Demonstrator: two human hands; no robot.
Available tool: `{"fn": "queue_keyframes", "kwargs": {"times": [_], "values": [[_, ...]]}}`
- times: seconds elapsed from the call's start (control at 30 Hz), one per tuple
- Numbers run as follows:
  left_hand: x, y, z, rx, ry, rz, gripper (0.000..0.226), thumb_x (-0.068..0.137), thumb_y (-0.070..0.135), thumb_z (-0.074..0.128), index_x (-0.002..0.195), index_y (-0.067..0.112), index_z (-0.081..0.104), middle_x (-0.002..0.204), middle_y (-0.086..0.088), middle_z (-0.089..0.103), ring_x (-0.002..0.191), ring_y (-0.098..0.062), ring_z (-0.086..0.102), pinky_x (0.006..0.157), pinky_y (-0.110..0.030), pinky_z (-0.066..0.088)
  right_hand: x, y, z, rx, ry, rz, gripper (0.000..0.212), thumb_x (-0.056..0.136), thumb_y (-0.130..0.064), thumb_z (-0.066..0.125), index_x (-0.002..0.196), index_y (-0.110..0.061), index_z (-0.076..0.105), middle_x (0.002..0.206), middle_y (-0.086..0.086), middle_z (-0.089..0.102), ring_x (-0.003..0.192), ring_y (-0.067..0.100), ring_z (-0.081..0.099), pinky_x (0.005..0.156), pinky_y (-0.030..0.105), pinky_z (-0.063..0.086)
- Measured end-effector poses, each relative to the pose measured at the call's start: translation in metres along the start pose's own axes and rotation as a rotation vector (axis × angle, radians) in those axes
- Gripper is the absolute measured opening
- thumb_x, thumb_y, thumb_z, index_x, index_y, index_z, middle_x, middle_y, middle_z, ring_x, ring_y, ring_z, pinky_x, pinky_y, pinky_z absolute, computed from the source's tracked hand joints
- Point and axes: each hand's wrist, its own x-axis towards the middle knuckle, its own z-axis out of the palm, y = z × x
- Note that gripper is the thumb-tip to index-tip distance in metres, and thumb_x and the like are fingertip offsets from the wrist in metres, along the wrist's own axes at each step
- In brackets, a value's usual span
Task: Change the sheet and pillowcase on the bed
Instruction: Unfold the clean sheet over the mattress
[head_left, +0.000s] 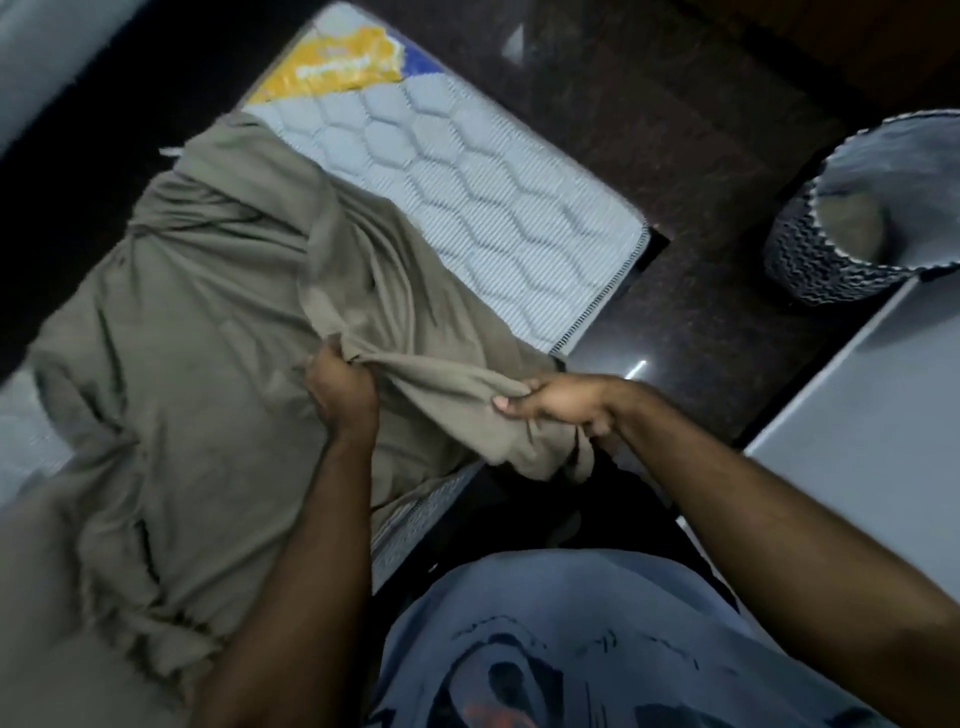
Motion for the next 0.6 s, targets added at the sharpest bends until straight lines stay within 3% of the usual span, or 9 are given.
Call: {"fn": "queue_keyframes", "kwargs": {"times": [0.07,0.13,0.2,0.27,0.37,0.4,0.47,0.53,0.6], "values": [[-0.002,0.025,-0.005,-0.133,0.024,-0.041,0.028,0.100,0.015,0.053,0.122,0.004,0.067,0.115,-0.026,0.068,0.106,-0.041,0.062,0.086,-0.037,0.042,-0.003,-0.008,-0.008,0.172,-0.001,-0.024,0.019,0.101,-0.028,0.057,0.106,-0.014,0.069,0.095,0.003,0.077,0.086,0.017,0.073,0.076,0.029,0.060],[0.002,0.040,0.000,-0.306,-0.052,-0.120,0.044,0.094,0.010,0.051,0.137,0.011,0.058,0.128,-0.018,0.065,0.114,-0.035,0.061,0.092,-0.026,0.042,0.006,-0.015,-0.023,0.143,0.232,-0.074,0.022,0.101,-0.031,0.058,0.099,-0.014,0.070,0.092,0.006,0.076,0.091,0.028,0.073,0.080,0.036,0.060],[0.012,0.042,0.011,-0.450,-0.128,-0.136,0.068,0.080,0.020,0.046,0.147,0.036,0.045,0.135,-0.005,0.063,0.111,-0.033,0.065,0.098,-0.036,0.051,0.020,-0.016,-0.043,-0.074,0.542,-0.154,0.030,0.099,-0.040,0.057,0.108,-0.015,0.071,0.105,0.009,0.074,0.105,0.032,0.068,0.092,0.041,0.056],[0.011,0.044,0.023,-0.505,-0.237,-0.029,0.082,0.079,0.014,0.041,0.151,0.050,0.030,0.143,0.008,0.054,0.114,-0.022,0.065,0.095,-0.045,0.056,0.028,-0.018,-0.056,-0.261,0.738,-0.224,0.033,0.101,-0.036,0.053,0.122,-0.016,0.067,0.117,0.013,0.071,0.113,0.031,0.064,0.094,0.035,0.050],[-0.003,0.062,0.031,-0.544,-0.358,0.102,0.088,0.083,0.003,0.040,0.157,0.046,0.018,0.159,0.015,0.031,0.139,-0.010,0.044,0.115,-0.039,0.040,0.027,-0.017,-0.056,-0.305,0.877,-0.243,0.031,0.104,-0.031,0.048,0.128,-0.018,0.063,0.123,0.015,0.068,0.118,0.032,0.060,0.093,0.033,0.046],[-0.005,0.064,0.036,-0.588,-0.347,0.079,0.085,0.084,0.005,0.042,0.158,0.042,0.019,0.161,0.013,0.027,0.142,-0.011,0.041,0.118,-0.040,0.037,0.020,-0.017,-0.050,-0.302,0.829,-0.218,0.030,0.104,-0.035,0.047,0.125,-0.020,0.064,0.122,0.013,0.068,0.116,0.031,0.060,0.091,0.032,0.047],[-0.013,0.075,0.032,-0.794,-0.233,-0.054,0.073,0.088,0.008,0.046,0.158,0.021,0.029,0.159,-0.005,0.036,0.136,-0.017,0.048,0.115,-0.041,0.040,0.005,-0.015,-0.036,-0.409,0.467,-0.075,0.025,0.104,-0.043,0.047,0.111,-0.026,0.064,0.113,0.005,0.064,0.107,0.024,0.059,0.086,0.027,0.048],[-0.016,0.081,0.030,-1.072,0.063,-0.267,0.046,0.097,0.009,0.047,0.140,-0.006,0.048,0.130,-0.019,0.062,0.108,-0.017,0.066,0.096,-0.034,0.054,-0.015,-0.011,-0.022,-0.546,0.052,0.150,0.028,0.100,-0.048,0.055,0.112,-0.025,0.065,0.107,0.000,0.064,0.102,0.019,0.061,0.091,0.029,0.050],[-0.013,0.083,0.035,-1.330,0.206,-0.468,0.035,0.105,0.013,0.038,0.122,-0.011,0.058,0.103,-0.015,0.071,0.094,-0.022,0.071,0.083,-0.035,0.058,-0.024,-0.002,-0.015,-0.312,-0.228,0.284,0.030,0.098,-0.042,0.060,0.108,-0.015,0.069,0.100,0.002,0.072,0.094,0.018,0.069,0.089,0.032,0.056]]}}
